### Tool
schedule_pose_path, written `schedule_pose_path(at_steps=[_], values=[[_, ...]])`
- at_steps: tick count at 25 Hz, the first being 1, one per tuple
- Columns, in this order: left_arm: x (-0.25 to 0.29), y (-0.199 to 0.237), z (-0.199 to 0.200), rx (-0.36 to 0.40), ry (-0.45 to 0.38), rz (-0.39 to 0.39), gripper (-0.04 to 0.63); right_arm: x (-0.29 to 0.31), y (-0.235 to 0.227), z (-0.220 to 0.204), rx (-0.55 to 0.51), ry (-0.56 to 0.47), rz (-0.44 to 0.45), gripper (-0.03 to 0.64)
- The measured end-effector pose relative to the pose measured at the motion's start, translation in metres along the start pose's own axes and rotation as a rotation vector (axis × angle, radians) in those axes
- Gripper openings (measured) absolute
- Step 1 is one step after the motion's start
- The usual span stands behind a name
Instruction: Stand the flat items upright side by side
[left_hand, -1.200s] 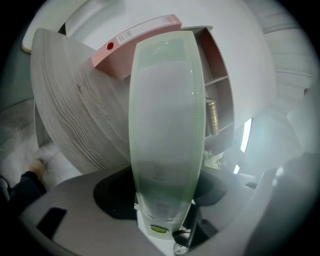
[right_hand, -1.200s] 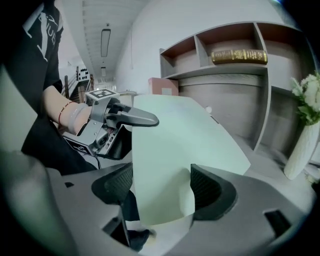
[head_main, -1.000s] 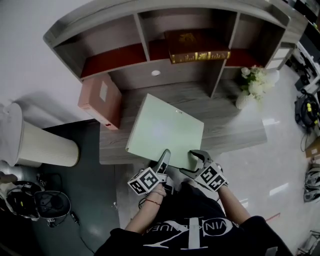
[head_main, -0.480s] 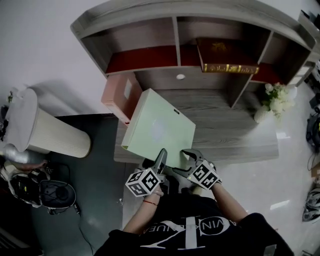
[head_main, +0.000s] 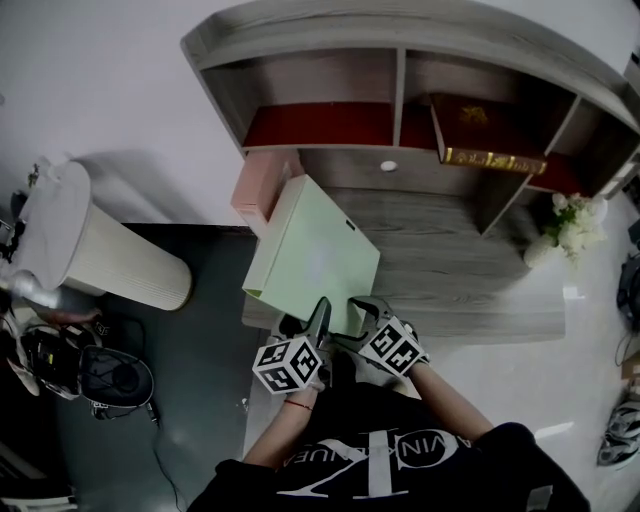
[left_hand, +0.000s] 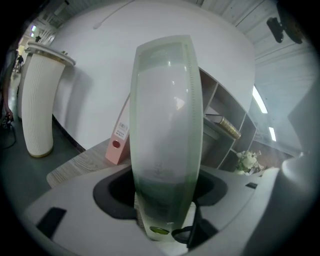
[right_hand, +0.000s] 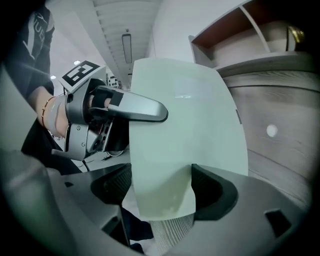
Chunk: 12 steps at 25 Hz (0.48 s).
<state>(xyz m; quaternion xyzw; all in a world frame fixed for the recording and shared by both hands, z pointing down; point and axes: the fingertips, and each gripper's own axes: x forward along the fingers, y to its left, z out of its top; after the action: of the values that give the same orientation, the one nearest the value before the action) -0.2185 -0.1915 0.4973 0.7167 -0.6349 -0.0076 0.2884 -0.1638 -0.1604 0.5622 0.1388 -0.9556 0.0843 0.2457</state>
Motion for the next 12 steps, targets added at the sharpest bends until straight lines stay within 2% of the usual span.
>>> schedule_pose_path(at_steps=[6, 12], values=[[0.006, 0.004, 0.009, 0.116, 0.01, 0.021, 0.295, 0.017, -0.006, 0.006, -0.003, 0.009, 0.019, 0.379], [0.011, 0.014, 0.015, 0.151, 0.02, 0.039, 0.299, 0.032, -0.012, 0.012, -0.018, 0.015, 0.042, 0.376]])
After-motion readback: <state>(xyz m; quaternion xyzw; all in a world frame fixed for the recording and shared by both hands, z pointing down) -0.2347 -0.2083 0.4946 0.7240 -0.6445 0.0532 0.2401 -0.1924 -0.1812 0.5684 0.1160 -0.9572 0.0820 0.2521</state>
